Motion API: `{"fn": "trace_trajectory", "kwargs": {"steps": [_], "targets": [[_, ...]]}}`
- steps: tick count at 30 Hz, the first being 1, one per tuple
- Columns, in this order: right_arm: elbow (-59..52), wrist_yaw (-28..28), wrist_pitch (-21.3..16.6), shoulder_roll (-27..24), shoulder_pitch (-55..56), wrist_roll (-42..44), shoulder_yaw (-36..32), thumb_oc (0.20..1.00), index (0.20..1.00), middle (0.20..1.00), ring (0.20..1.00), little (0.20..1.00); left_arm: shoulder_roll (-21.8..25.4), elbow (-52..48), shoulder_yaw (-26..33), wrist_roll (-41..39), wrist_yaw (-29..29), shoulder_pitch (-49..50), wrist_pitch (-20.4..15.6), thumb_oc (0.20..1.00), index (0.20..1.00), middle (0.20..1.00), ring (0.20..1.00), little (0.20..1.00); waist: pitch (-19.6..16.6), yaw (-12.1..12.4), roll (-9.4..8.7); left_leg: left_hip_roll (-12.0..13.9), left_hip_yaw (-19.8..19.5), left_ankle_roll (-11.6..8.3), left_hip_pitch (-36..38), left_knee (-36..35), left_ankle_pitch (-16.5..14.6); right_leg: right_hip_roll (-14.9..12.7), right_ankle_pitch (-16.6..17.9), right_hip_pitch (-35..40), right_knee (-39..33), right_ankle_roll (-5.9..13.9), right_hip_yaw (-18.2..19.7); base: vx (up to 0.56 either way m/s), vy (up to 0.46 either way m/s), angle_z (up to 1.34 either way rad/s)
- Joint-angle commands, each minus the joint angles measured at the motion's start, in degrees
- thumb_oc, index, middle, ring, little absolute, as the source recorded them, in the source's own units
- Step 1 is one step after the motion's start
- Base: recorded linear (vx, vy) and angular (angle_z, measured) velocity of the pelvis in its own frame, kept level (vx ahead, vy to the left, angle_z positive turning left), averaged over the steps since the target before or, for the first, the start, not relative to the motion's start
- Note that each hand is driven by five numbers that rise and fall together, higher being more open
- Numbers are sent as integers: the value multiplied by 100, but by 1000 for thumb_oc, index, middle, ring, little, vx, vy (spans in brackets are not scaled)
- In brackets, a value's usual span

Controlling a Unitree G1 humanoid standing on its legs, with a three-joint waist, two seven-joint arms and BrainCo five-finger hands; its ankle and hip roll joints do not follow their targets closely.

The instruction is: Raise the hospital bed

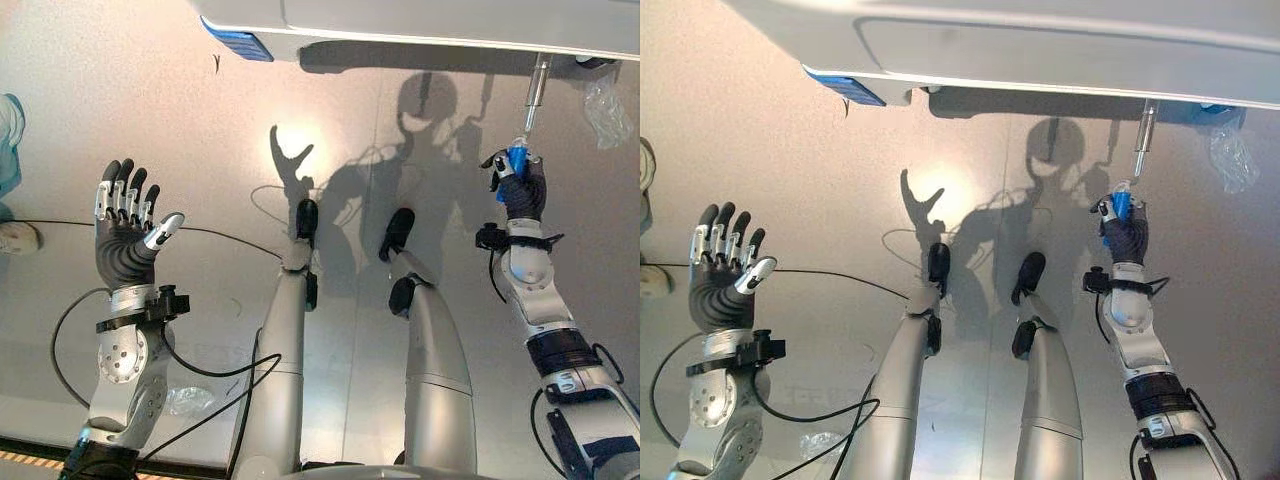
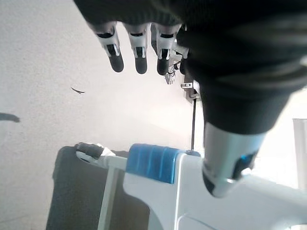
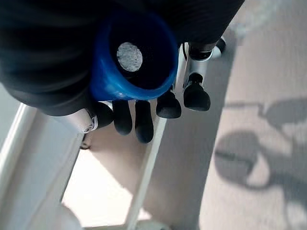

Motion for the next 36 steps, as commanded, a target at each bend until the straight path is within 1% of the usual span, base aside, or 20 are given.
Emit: {"fn": "trace_trajectory", "kwargs": {"steps": [1,6,7,8,9,10,11,13,14,15,16,19,20,22,24,27,28,29,33,36], "targets": [[323,-1630,-495,-734,-486,1461,-1685,200,200,200,200,200,-188,-298,363,-2,24,345,-378,1000,1000,1000,1000,1000,-145,-103,374,-145,-61,87,173,-754,61,87,16,-328,437,364,-45,0,0,0],[1472,-1708,-360,-1125,-772,1628,-1664,200,200,200,200,200,-126,-314,246,32,26,279,-368,1000,1000,1000,1000,1000,-145,-62,399,-151,-81,75,130,-761,109,68,58,-361,437,362,-60,-13,2,2],[1694,-1667,-365,-1211,-862,1722,-1618,200,200,200,200,200,-122,-322,219,34,23,273,-375,1000,1000,1000,1000,1000,-145,-48,416,-143,-28,97,52,-784,240,42,179,-422,394,303,-137,0,0,0],[1820,-1659,-316,-1237,-875,1740,-1594,200,200,200,200,200,-111,-322,213,38,25,257,-368,1000,1000,1000,1000,1000,-145,-43,425,-155,-89,71,135,-779,116,64,61,-365,436,362,-63,-53,17,4],[1961,-1646,-279,-1301,-902,1748,-1541,200,200,200,200,200,-99,-324,201,45,21,251,-371,1000,1000,1000,1000,1000,-145,-40,431,-147,-38,91,47,-787,248,40,184,-435,401,300,-130,54,13,4],[2056,-1650,-251,-1322,-921,1758,-1542,200,200,200,200,200,-87,-323,197,47,15,240,-369,1000,1000,1000,1000,1000,-145,-40,436,-156,-98,67,130,-784,120,59,65,-369,434,360,-60,-53,14,3],[2075,-1641,-258,-1332,-927,1770,-1535,200,200,200,200,200,-86,-325,192,46,14,246,-372,1000,1000,1000,1000,1000,-145,-38,436,-146,-42,91,47,-794,249,36,184,-432,395,299,-131,56,7,1],[2108,-1610,-257,-1337,-962,1804,-1499,200,200,200,200,200,-82,-317,186,54,20,217,-371,1000,1000,1000,1000,1000,-145,-44,443,-156,-95,66,124,-784,123,60,72,-369,428,361,-57,0,0,0],[2106,-1611,-260,-1336,-955,1805,-1498,200,200,200,200,200,-82,-321,184,54,20,225,-373,1000,1000,1000,1000,1000,-145,-44,442,-147,-39,90,40,-792,251,37,190,-433,390,300,-128,-51,-1,3],[1291,-1286,-371,-1103,-606,1757,-1407,200,200,200,200,200,-188,-294,213,50,4,199,-364,1000,1000,1000,1000,1000,-145,-104,413,-131,-20,85,34,-800,264,51,197,-469,409,301,-121,3,-5,3],[1266,-1295,-361,-1092,-588,1743,-1421,200,200,200,200,200,-185,-289,211,50,3,193,-360,1000,1000,1000,1000,1000,-145,-101,411,-141,-73,61,123,-789,131,72,71,-402,455,364,-49,57,-10,4],[1084,-1309,-439,-1023,-553,1743,-1451,200,200,200,200,200,-219,-277,208,37,12,175,-364,1000,1000,1000,1000,1000,-145,-107,403,-143,-69,63,129,-789,126,71,68,-396,450,363,-47,18,-1,1],[659,-1341,-591,-865,-465,1712,-1521,200,200,200,200,200,-276,-261,234,51,50,148,-361,1000,1000,1000,1000,1000,-145,-143,410,-140,-67,66,132,-802,126,72,74,-392,435,362,-43,0,0,0],[-181,-1539,-600,-608,-227,1342,-1681,200,200,200,200,200,-302,-264,305,81,93,154,-332,1000,1000,1000,1000,1000,-145,-172,390,-149,-56,62,151,-816,133,86,61,-374,434,360,-21,2,-2,-7],[-726,-1354,-625,-569,-64,1247,-1647,200,200,200,200,200,-318,-300,373,62,96,167,-330,1000,1000,1000,1000,1000,-145,-195,371,-134,-46,59,151,-821,137,90,69,-381,429,360,-21,1,4,-9],[-799,-1362,-589,-542,-5,1224,-1664,200,200,200,200,200,-318,-309,372,57,90,193,-325,1000,1000,1000,1000,1000,-145,-197,365,-137,-42,58,180,-808,104,86,34,-359,453,367,-13,-2,-11,-7],[-2694,-341,-480,-536,982,828,-1114,200,200,200,200,200,-271,-429,483,-42,-85,428,-243,1000,1000,1000,1000,1000,-145,-283,285,-95,-13,45,230,-864,143,97,60,-365,454,369,-7,-20,-41,-4],[-2944,-82,-478,-519,1153,809,-995,200,200,200,200,200,-271,-458,478,-94,-155,488,-216,1000,1000,1000,1000,1000,-145,-290,284,-93,-5,46,230,-860,147,100,61,-353,453,369,-14,-23,-56,-3],[-3460,395,-367,-435,1364,642,-495,200,200,200,200,200,-198,-434,469,-68,-271,638,-161,1000,1000,1000,1000,1000,-145,-256,336,-113,13,53,253,-856,174,109,73,-293,416,357,-17,-6,-30,-9],[-3552,455,-326,-449,1335,556,-329,200,200,200,200,200,-146,-436,445,-34,-306,667,-183,1000,1000,1000,1000,1000,-145,-243,381,-114,33,43,274,-873,205,109,72,-277,424,356,-20,-8,-14,-13]]}}
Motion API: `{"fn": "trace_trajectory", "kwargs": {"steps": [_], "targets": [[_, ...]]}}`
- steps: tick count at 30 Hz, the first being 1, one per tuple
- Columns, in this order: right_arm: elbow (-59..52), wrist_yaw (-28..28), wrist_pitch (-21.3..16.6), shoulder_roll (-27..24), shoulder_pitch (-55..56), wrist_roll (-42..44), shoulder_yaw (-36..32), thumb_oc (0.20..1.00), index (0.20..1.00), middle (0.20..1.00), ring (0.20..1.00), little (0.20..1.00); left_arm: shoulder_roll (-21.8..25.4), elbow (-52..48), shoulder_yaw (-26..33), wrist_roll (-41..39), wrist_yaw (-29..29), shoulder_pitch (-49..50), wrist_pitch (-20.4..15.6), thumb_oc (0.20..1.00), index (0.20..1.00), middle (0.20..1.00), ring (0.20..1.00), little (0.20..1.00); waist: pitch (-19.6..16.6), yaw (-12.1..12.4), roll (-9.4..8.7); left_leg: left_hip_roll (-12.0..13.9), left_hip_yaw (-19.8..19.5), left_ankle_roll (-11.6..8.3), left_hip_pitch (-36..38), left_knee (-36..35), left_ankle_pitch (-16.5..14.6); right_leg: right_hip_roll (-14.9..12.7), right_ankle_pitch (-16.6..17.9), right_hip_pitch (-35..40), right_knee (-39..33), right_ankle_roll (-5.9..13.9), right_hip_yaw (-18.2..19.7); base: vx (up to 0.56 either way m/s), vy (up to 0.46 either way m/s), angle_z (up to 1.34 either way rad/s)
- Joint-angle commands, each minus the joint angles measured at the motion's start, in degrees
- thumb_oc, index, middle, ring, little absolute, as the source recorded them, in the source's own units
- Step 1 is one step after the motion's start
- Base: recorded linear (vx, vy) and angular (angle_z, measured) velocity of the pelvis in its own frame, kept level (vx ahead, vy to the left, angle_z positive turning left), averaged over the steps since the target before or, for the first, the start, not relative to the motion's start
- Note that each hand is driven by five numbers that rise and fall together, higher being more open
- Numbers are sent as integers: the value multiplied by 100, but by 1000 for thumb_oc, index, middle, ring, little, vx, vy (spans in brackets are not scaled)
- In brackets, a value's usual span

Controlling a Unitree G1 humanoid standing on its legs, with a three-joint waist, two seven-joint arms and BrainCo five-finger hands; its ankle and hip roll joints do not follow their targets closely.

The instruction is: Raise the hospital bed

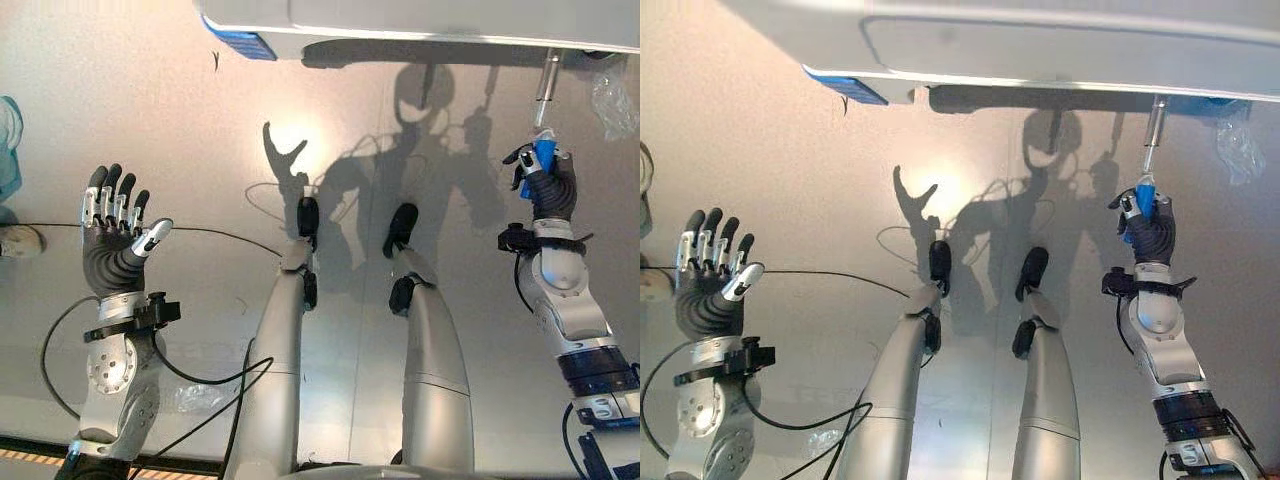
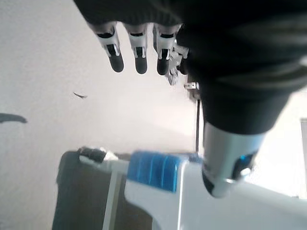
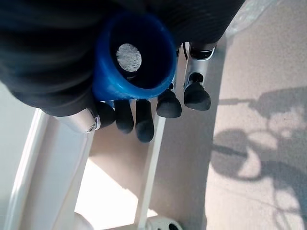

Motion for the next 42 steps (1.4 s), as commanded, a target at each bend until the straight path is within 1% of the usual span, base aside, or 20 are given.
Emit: {"fn": "trace_trajectory", "kwargs": {"steps": [1,5,9,12,19,21,22,25,27,28,33,34,35,36,37,38,39,40,41,42], "targets": [[-1520,110,-1425,-63,479,-322,-178,200,200,200,200,200,-155,-300,229,83,-84,343,-210,1000,1000,1000,1000,1000,-142,-252,507,-182,-383,-24,193,-826,290,101,-17,-159,445,319,-345,-12,-5,-4],[-1539,170,-1449,-68,543,-254,-220,200,200,200,200,200,-164,-262,239,99,-91,353,-210,1000,1000,1000,1000,1000,-142,-247,514,-187,-389,-26,207,-833,302,92,-8,-152,455,320,-359,0,0,0],[-1467,219,-1564,138,537,169,-364,200,200,200,200,200,-208,-232,223,90,-85,268,-222,1000,1000,1000,1000,1000,-142,-263,525,-180,-388,-29,236,-872,307,88,-10,-161,472,326,-356,0,0,0],[-1416,172,-1616,205,541,256,-501,200,200,200,200,200,-232,-225,218,77,-100,264,-222,1000,1000,1000,1000,1000,-142,-262,535,-182,-388,-29,239,-867,301,82,-17,-157,478,326,-359,0,0,0],[-797,-156,-1953,476,285,921,-1163,200,200,200,200,200,-305,-191,225,-56,-124,193,-278,1000,1000,1000,1000,1000,-142,-257,618,-180,-398,-49,326,-943,289,85,-52,-150,485,328,-332,0,0,0],[-628,-219,-1990,458,253,977,-1245,200,200,200,200,200,-304,-176,218,-77,-129,178,-291,1000,1000,1000,1000,1000,-142,-252,631,-182,-396,-51,340,-947,285,84,-59,-149,494,325,-325,0,0,0],[-390,-403,-1983,431,186,948,-1370,200,200,200,200,200,-305,-172,224,-97,-136,156,-293,1000,1000,1000,1000,1000,-142,-262,642,-180,-401,-54,361,-949,278,80,-67,-140,508,327,-313,0,0,0],[73,-631,-2045,385,21,1070,-1594,200,200,200,200,200,-317,-118,205,-128,-138,113,-309,1000,1000,1000,1000,1000,-142,-270,682,-188,-400,-64,371,-971,276,77,-89,-140,524,321,-302,1,-9,3],[173,-667,-2065,372,-13,1115,-1653,200,200,200,200,200,-315,-111,206,-139,-148,108,-321,1000,1000,1000,1000,1000,-142,-267,695,-191,-400,-66,376,-977,276,76,-93,-142,524,321,-304,-1,-14,5],[556,-774,-2128,247,-133,1253,-1840,200,200,200,200,200,-300,-97,197,-159,-170,82,-326,1000,1000,1000,1000,1000,-142,-256,722,-191,-405,-75,387,-993,282,71,-108,-138,536,321,-304,-1,-10,5],[973,-849,-2185,131,-229,1415,-1971,200,200,200,200,200,-303,-64,182,-173,-152,36,-330,1000,1000,1000,1000,1000,-142,-264,743,-175,-419,-82,411,-1027,293,88,-108,-155,549,315,-286,-15,-9,2],[1048,-878,-2193,120,-237,1430,-2003,200,200,200,200,200,-304,-76,168,-167,-148,17,-337,1000,1000,1000,1000,1000,-142,-271,742,-155,-372,-57,314,-1047,447,76,45,-232,494,249,-349,0,-17,4],[1053,-877,-2192,118,-248,1429,-2006,200,200,200,200,200,-305,-72,170,-167,-146,6,-333,1000,1000,1000,1000,1000,-142,-272,745,-165,-423,-79,398,-1042,318,95,-80,-166,531,310,-284,-67,-23,6],[986,-895,-2189,148,-227,1388,-1958,200,200,200,200,200,-304,-85,152,-158,-146,9,-336,1000,1000,1000,1000,1000,-142,-271,747,-153,-372,-55,319,-1054,450,81,47,-231,490,246,-349,56,-7,4],[987,-895,-2186,148,-237,1385,-1959,200,200,200,200,200,-305,-82,155,-158,-146,-1,-333,1000,1000,1000,1000,1000,-142,-272,749,-163,-423,-77,404,-1048,320,100,-78,-164,527,307,-285,-8,-20,3],[952,-821,-2154,170,-196,1354,-1894,200,200,200,200,200,-312,-94,141,-157,-165,-27,-321,1000,1000,1000,1000,1000,-142,-289,746,-152,-427,-75,407,-1053,324,108,-83,-176,535,303,-288,0,0,0],[937,-818,-2151,176,-178,1355,-1893,200,200,200,200,200,-312,-96,142,-159,-168,-13,-323,1000,1000,1000,1000,1000,-142,-293,740,-144,-375,-54,326,-1058,453,88,39,-242,504,240,-350,0,0,0],[883,-791,-2142,186,-163,1322,-1844,445,445,445,445,445,-320,-98,126,-148,-172,-32,-312,1000,1000,1000,1000,1000,-142,-302,737,-148,-423,-72,424,-1040,297,101,-108,-162,554,305,-294,0,0,0],[831,-785,-2148,213,-156,1318,-1829,1000,1000,1000,1000,1000,-324,-106,119,-148,-169,-30,-310,1000,1000,1000,1000,1000,-142,-304,737,-149,-425,-73,419,-1031,298,100,-102,-165,556,306,-296,56,-17,0],[792,-770,-2150,236,-146,1322,-1808,1000,1000,1000,1000,1000,-330,-114,115,-148,-158,-30,-306,1000,1000,1000,1000,1000,-142,-303,739,-153,-421,-72,411,-1017,294,99,-108,-164,556,305,-296,0,0,0]]}}
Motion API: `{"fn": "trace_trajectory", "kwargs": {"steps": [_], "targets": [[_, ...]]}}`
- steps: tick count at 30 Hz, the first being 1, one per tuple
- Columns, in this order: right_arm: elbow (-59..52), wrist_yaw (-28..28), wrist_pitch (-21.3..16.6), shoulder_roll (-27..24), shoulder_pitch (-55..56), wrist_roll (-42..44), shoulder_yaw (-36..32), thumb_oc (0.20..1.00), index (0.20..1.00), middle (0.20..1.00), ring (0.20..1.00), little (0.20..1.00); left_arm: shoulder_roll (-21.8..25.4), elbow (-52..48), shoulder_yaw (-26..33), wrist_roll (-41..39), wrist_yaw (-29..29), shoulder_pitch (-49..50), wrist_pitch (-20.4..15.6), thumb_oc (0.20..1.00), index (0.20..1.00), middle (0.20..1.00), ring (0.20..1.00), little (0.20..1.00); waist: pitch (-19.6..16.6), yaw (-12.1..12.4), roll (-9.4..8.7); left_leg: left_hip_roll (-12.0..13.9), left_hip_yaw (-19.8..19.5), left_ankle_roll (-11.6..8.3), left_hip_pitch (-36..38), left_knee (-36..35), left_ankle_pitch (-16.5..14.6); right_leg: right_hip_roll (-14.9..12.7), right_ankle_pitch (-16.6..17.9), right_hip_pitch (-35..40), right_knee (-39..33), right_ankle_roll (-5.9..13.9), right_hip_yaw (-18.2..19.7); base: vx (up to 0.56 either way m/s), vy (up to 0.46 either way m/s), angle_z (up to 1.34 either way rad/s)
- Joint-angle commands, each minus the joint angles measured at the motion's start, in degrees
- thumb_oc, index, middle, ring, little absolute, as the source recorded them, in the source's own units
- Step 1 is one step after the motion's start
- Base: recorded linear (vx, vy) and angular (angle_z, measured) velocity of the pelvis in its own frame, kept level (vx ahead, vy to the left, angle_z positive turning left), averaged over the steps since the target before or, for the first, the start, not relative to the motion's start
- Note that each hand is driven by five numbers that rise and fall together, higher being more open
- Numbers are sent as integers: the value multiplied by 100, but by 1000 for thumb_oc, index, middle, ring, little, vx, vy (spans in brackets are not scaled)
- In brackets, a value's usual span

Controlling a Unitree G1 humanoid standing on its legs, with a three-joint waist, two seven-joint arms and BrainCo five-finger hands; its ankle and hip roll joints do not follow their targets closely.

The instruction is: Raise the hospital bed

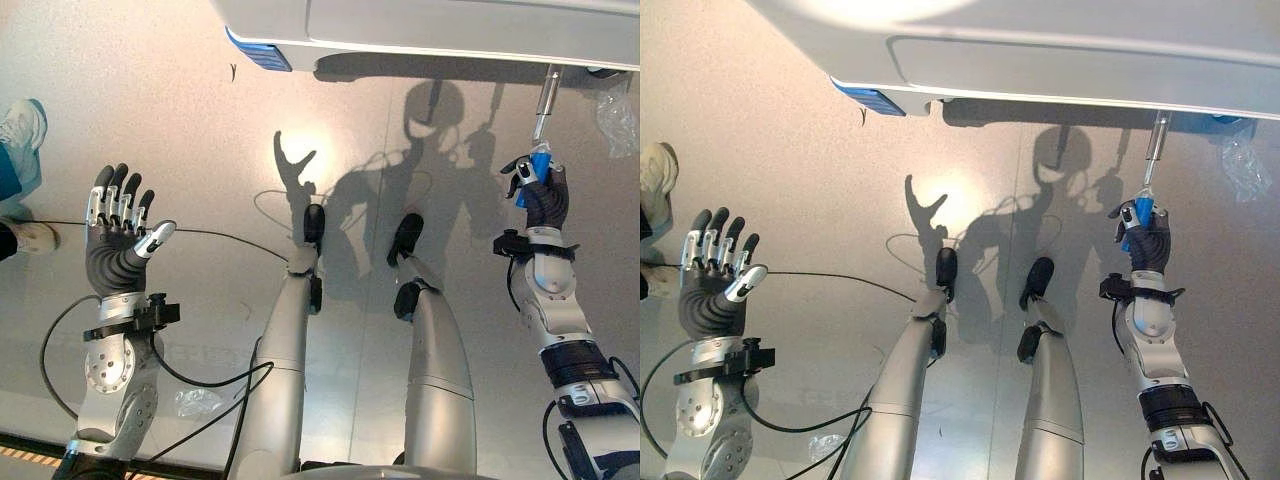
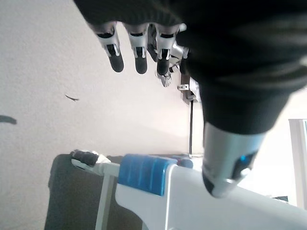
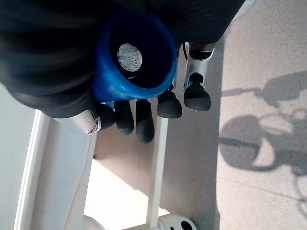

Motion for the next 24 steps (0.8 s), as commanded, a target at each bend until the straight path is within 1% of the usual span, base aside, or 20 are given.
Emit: {"fn": "trace_trajectory", "kwargs": {"steps": [1,24], "targets": [[-595,-1078,-1115,-153,140,1108,-1589,1000,1000,1000,1000,1000,-360,-196,144,16,-5,38,-275,1000,1000,1000,1000,1000,-138,-476,694,-83,-370,-57,210,-850,195,201,-33,-305,483,310,-219,0,0,0],[-857,-878,-1027,-18,231,1065,-1386,1000,1000,1000,1000,1000,-433,-77,247,16,38,18,-261,1000,1000,1000,1000,1000,-138,-500,631,-73,-373,-66,186,-803,202,182,21,-285,463,316,-252,0,0,0]]}}
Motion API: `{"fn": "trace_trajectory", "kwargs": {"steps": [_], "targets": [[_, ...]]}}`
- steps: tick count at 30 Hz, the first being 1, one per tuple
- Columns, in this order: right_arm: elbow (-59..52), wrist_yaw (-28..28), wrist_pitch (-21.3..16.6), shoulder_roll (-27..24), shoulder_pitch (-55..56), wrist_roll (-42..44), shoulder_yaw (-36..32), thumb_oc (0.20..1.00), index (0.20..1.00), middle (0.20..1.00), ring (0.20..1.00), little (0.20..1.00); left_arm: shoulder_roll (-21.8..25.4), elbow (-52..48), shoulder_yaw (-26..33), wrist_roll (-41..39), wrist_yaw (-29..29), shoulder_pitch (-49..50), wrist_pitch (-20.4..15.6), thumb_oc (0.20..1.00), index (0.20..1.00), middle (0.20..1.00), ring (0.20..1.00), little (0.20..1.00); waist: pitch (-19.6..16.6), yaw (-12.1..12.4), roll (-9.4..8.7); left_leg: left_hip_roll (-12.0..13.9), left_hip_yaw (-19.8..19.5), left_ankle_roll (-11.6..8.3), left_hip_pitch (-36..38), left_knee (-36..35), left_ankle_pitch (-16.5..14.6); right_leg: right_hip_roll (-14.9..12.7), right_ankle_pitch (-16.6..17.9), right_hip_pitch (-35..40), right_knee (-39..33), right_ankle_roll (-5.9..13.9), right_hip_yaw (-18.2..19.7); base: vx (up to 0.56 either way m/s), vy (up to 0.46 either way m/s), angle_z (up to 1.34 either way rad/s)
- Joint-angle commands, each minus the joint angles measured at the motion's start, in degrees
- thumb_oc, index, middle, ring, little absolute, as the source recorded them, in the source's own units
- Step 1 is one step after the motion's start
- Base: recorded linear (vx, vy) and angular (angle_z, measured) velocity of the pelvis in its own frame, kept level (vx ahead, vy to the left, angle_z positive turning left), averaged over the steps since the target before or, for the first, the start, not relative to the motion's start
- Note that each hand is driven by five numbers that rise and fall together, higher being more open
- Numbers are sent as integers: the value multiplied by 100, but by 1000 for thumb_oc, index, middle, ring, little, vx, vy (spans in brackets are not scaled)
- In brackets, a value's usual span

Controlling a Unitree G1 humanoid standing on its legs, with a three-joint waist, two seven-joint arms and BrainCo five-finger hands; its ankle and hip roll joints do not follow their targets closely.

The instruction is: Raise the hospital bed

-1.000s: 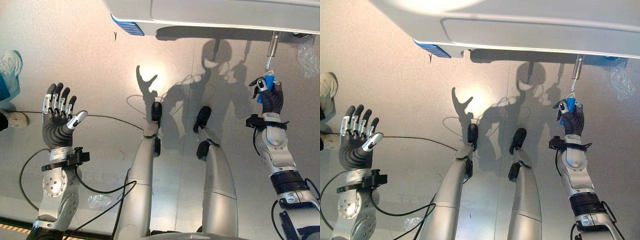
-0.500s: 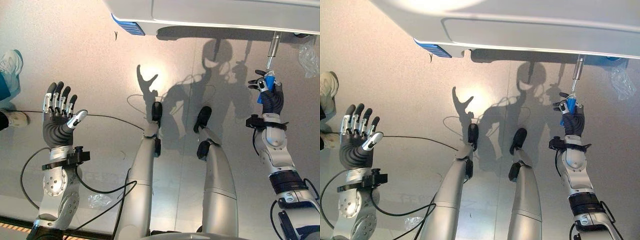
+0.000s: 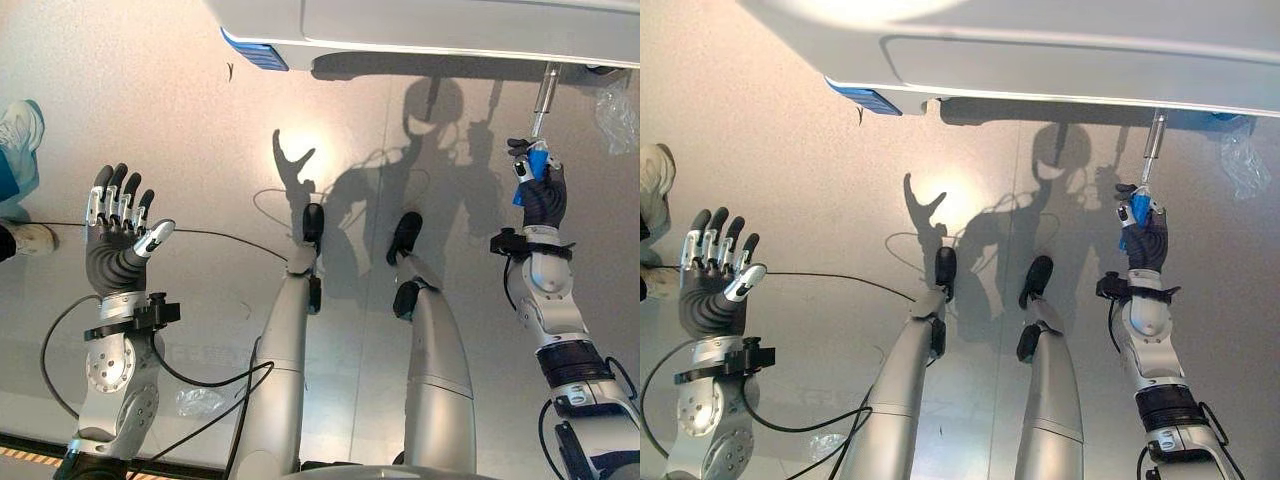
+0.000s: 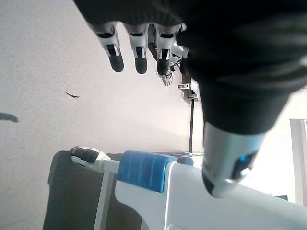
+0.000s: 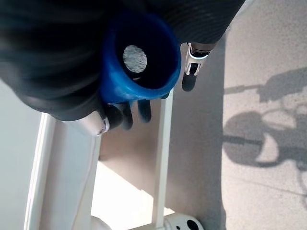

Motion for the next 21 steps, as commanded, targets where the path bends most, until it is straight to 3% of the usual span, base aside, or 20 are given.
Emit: {"fn": "trace_trajectory", "kwargs": {"steps": [1,3,5,8,21], "targets": [[-709,-878,-1025,-111,229,1068,-1383,1000,1000,1000,1000,1000,-411,-87,243,16,27,18,-262,1000,1000,1000,1000,1000,-139,-441,632,-65,-370,-67,195,-802,204,185,22,-279,463,315,-251,0,0,0],[-500,-860,-909,-123,297,1009,-1255,1000,1000,1000,1000,1000,-407,82,196,22,35,44,-242,1000,1000,1000,1000,1000,-139,-428,613,-56,-365,-79,254,-836,222,183,53,-231,434,329,-252,0,0,0],[157,-953,-509,-286,335,695,-1028,1000,1000,1000,1000,1000,-390,267,152,72,11,38,-188,1000,1000,1000,1000,1000,-139,-410,589,-60,-365,-79,298,-871,232,181,71,-171,384,324,-267,0,0,0],[782,-1068,-537,-314,70,992,-1068,1000,1000,1000,1000,1000,-373,295,81,66,8,13,-204,1000,1000,1000,1000,1000,-139,-383,626,-83,-370,-70,304,-880,234,176,75,-134,349,326,-282,0,0,0],[859,-1043,-617,-246,99,1188,-1172,1000,1000,1000,1000,1000,-403,324,-21,89,29,-39,-168,1000,1000,1000,1000,1000,-139,-396,614,-80,-358,-68,449,-942,239,163,109,22,212,328,-276,-1,2,0]]}}
